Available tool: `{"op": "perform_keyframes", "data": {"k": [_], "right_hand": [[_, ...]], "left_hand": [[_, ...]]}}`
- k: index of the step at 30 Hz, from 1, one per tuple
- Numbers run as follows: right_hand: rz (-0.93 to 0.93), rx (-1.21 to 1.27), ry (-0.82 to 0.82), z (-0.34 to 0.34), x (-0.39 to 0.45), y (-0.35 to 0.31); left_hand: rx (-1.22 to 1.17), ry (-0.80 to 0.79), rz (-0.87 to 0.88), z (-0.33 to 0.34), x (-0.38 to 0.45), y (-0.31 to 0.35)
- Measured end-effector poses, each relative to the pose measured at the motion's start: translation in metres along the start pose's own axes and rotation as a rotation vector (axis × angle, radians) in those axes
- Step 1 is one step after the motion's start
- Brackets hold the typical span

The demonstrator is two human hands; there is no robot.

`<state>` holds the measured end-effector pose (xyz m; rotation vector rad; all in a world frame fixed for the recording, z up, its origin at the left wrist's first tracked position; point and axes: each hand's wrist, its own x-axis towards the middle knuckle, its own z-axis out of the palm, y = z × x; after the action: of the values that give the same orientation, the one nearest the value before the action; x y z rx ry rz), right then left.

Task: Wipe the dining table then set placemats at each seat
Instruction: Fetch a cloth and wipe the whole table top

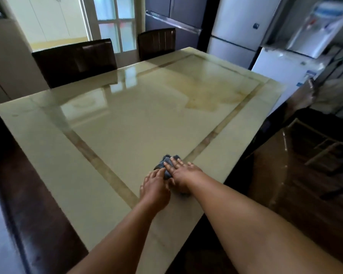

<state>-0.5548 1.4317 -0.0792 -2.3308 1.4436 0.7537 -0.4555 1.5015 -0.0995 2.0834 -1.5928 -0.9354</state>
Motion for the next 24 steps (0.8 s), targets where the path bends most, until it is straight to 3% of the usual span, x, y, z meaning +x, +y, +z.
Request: {"op": "perform_keyframes", "data": {"k": [11, 16, 24], "right_hand": [[-0.072, -0.001, -0.105, -0.017, 0.051, 0.213], [-0.120, 0.000, -0.067, -0.017, 0.079, 0.239], [-0.159, 0.033, -0.068, -0.037, 0.092, 0.267]], "left_hand": [[0.258, -0.072, -0.015, 0.090, 0.083, 0.152], [0.344, -0.040, -0.049, 0.099, 0.106, 0.172], [0.278, 0.060, -0.089, 0.115, 0.144, 0.186]]}}
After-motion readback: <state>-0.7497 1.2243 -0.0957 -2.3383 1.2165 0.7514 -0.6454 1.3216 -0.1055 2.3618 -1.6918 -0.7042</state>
